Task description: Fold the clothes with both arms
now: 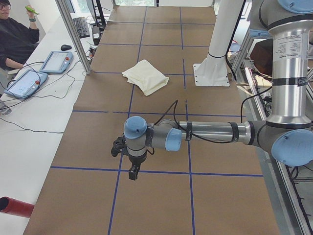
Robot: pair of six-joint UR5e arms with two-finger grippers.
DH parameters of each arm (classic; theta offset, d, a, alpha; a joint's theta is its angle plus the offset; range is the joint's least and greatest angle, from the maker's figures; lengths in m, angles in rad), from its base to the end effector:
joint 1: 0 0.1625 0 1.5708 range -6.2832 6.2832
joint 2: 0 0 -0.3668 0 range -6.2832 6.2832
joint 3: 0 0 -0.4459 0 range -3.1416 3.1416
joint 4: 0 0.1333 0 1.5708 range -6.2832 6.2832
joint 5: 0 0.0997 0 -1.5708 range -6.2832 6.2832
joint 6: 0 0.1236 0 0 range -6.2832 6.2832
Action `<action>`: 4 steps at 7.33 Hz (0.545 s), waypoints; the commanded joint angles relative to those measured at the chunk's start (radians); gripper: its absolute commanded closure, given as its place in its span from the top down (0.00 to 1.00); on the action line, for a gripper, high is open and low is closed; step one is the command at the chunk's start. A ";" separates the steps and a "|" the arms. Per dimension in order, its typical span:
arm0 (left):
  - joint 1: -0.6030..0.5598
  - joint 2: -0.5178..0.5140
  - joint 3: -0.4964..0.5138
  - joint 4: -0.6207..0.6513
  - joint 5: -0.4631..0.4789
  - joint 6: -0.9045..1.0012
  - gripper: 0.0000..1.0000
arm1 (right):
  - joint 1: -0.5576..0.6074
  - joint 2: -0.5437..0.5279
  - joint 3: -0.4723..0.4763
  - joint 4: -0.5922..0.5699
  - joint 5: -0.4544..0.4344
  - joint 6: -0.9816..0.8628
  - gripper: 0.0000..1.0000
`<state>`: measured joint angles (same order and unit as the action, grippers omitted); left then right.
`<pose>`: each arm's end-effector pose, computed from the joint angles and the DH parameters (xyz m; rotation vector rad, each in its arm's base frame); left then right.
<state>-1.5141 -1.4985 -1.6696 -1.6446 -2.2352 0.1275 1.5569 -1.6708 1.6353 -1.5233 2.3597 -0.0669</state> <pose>-0.0271 -0.5306 0.6034 0.1202 0.6612 0.2106 0.0385 -0.5103 0.6292 0.0323 -0.7885 -0.0813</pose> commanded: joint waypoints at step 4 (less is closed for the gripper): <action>-0.005 -0.005 -0.036 0.062 -0.003 0.009 1.00 | 0.044 -0.026 0.005 0.005 0.016 0.010 1.00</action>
<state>-1.5185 -1.5045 -1.7067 -1.5813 -2.2380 0.1349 1.5812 -1.6936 1.6358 -1.5205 2.3743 -0.0610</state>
